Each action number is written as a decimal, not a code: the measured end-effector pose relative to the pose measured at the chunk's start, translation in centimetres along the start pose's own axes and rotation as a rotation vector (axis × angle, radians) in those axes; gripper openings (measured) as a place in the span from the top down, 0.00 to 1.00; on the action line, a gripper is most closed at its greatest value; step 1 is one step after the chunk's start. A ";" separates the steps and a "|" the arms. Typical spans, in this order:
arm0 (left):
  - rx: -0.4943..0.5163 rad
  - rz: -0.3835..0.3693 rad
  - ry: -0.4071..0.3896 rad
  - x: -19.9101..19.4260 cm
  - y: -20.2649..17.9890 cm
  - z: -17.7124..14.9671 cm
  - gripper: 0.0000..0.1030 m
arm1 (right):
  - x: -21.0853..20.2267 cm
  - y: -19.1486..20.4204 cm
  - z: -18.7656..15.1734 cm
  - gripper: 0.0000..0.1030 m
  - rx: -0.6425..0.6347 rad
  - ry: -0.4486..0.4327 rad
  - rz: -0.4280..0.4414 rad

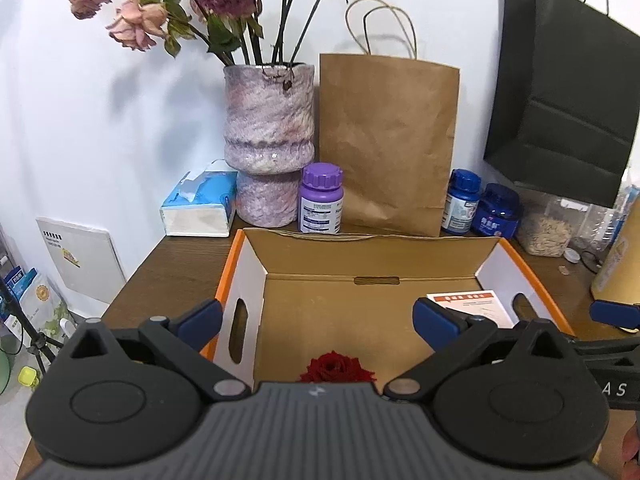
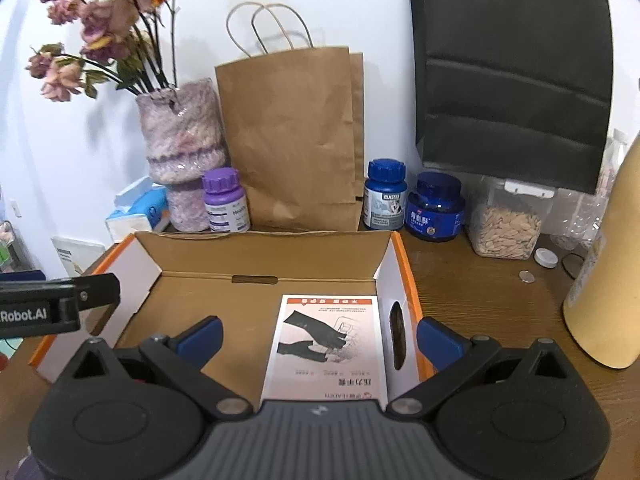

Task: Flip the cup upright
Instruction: 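Open both grippers and withdraw them from the cardboard box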

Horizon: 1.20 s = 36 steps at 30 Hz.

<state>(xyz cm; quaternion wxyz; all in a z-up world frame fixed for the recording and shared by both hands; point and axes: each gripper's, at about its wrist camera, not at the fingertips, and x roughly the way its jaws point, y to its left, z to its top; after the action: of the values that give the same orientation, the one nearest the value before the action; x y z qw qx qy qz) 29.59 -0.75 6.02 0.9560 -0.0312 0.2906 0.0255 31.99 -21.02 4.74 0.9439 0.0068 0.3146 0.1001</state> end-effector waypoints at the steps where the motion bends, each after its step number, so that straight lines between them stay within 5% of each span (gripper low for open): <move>1: 0.002 -0.003 -0.004 -0.6 0.0 -0.1 0.00 | -0.6 0.1 -0.1 0.00 -0.004 -0.003 -0.001; 19: 0.017 -0.035 -0.078 -11.6 2.1 -4.9 0.00 | -11.6 0.8 -5.2 0.00 -0.105 -0.055 0.033; 36: 0.042 -0.033 -0.040 -18.3 3.0 -12.6 0.00 | -18.4 -0.1 -13.5 0.00 -0.187 -0.012 0.065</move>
<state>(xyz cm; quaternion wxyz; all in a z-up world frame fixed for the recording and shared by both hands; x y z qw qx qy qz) 7.22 0.69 5.62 0.9624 -0.0154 0.2712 0.0041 9.57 -25.32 4.76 0.9385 -0.0703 0.2979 0.1597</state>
